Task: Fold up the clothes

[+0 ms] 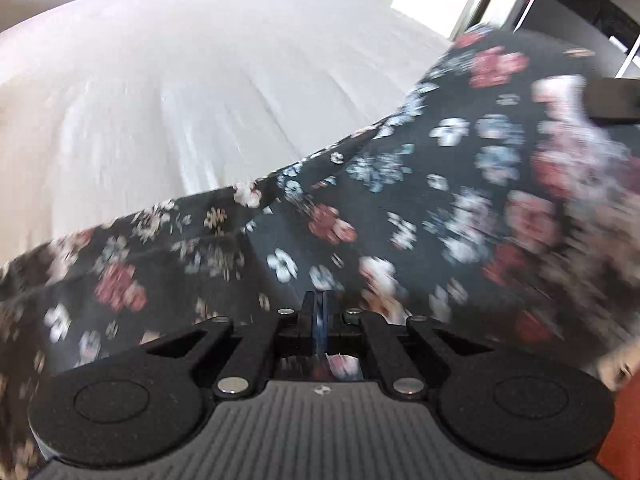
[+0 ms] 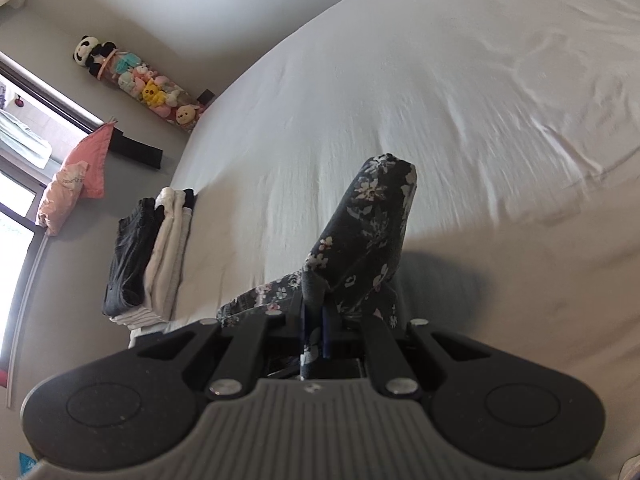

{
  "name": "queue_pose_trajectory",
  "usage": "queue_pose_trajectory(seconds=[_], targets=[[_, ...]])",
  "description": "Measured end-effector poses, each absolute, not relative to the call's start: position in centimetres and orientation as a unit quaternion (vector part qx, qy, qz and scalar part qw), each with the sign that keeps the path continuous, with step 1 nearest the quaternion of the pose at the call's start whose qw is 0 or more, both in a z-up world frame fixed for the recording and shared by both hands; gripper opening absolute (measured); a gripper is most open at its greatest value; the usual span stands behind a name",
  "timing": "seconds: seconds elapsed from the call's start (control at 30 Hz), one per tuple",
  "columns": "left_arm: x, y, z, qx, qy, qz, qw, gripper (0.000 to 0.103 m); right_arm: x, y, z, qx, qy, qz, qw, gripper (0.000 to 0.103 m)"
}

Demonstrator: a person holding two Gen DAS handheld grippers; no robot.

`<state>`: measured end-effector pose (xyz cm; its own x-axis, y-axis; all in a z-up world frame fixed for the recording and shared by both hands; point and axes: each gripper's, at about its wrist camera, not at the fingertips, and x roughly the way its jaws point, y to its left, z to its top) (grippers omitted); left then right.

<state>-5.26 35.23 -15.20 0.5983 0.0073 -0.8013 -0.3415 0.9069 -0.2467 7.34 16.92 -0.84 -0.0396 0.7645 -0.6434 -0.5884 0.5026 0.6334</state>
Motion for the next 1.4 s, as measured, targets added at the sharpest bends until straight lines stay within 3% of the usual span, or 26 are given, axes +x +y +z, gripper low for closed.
queue_pose_trajectory(seconds=[0.37, 0.57, 0.83, 1.03, 1.2, 1.4], targets=[[0.3, 39.6, -16.0, -0.183, 0.437, 0.133, 0.870, 0.002, 6.9, 17.4, -0.6, 0.083, 0.531, 0.523, 0.661, 0.009], [-1.9, 40.9, -13.6, -0.204, 0.400, 0.161, 0.879, 0.002, 6.8, 17.4, -0.4, 0.083, 0.531, 0.518, 0.665, 0.009], [-15.5, 42.5, -8.4, -0.245, 0.333, 0.279, 0.867, 0.002, 3.5, 20.6, 0.6, 0.075, 0.529, 0.525, 0.663, 0.009], [-28.4, 44.3, -7.8, -0.346, 0.277, 0.351, 0.825, 0.002, -1.0, 26.1, 0.8, 0.059, 0.534, 0.527, 0.658, 0.009], [-33.1, 45.5, -7.9, -0.391, 0.251, 0.385, 0.797, 0.002, -5.1, 31.8, -0.9, 0.037, 0.547, 0.521, 0.654, 0.009], [-33.5, 46.2, -8.5, -0.420, 0.226, 0.365, 0.799, 0.002, -8.8, 37.7, -5.4, -0.002, 0.570, 0.487, 0.662, 0.009]])
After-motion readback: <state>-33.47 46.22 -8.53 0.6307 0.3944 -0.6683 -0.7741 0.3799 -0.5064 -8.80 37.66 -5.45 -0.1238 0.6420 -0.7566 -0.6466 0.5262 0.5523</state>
